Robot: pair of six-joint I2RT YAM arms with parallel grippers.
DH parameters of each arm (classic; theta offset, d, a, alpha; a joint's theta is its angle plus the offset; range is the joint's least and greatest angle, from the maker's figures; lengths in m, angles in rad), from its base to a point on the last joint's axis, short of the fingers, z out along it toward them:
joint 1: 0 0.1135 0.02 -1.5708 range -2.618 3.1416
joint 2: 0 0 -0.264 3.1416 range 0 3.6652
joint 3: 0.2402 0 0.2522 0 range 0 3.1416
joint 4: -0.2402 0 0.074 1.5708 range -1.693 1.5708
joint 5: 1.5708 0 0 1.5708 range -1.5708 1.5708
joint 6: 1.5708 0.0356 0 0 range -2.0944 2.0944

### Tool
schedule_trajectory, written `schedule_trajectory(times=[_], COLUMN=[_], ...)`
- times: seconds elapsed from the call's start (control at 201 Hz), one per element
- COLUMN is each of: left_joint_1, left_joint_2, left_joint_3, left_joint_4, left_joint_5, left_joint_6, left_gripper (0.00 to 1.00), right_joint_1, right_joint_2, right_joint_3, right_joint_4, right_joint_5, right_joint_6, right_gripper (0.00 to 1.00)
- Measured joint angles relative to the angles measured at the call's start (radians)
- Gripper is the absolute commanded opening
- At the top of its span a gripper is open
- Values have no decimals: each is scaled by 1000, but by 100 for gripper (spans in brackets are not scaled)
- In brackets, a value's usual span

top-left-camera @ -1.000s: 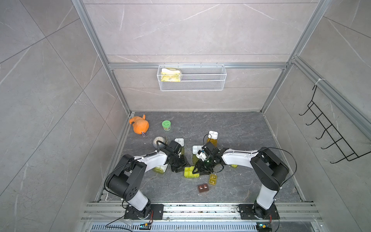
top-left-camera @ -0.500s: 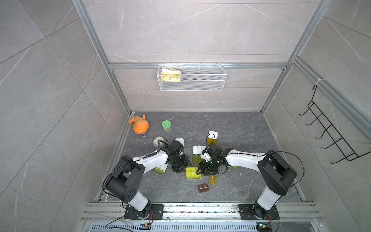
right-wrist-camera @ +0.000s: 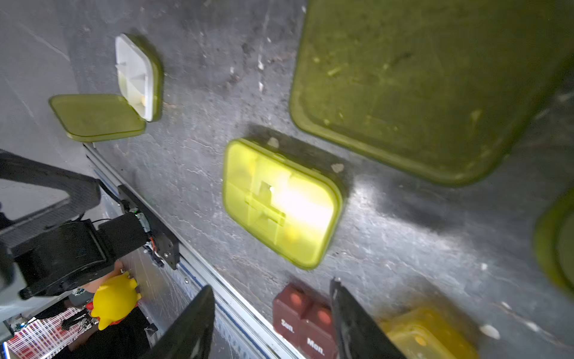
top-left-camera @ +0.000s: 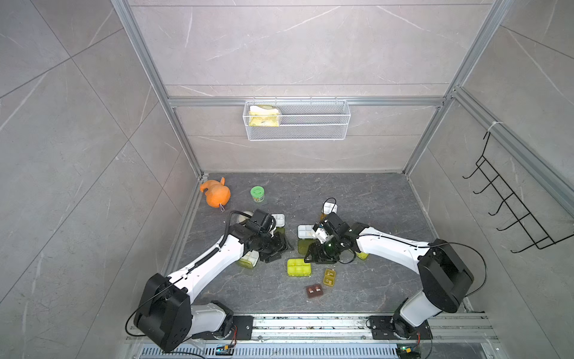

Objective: Close pillboxes
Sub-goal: Move the pillbox to the center of the board.

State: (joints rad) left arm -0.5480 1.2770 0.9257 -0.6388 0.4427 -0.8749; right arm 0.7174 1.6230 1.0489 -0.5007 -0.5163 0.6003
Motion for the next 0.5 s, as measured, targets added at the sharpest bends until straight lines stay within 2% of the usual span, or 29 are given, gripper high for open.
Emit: schedule_trajectory(times=[0.174,0.408,0.503], left_joint_1=[79,343,415], left_joint_2=[-74,-142,-157], left_joint_3=[61,116,129], left_joint_4=[-130,-337,-397], left_joint_5=[3,-1,-29], left_joint_6=[51,173,195], left_gripper=[72,78,82], right_joint_1=[0,0,0], right_joint_2=[4,67,109], right_joint_3=[134,286,343], right_joint_4=[-39,-72,-88], right_joint_5=[-10,-29,-52], right_joint_6=[-10,-11,-25], right_gripper=[64,64,64])
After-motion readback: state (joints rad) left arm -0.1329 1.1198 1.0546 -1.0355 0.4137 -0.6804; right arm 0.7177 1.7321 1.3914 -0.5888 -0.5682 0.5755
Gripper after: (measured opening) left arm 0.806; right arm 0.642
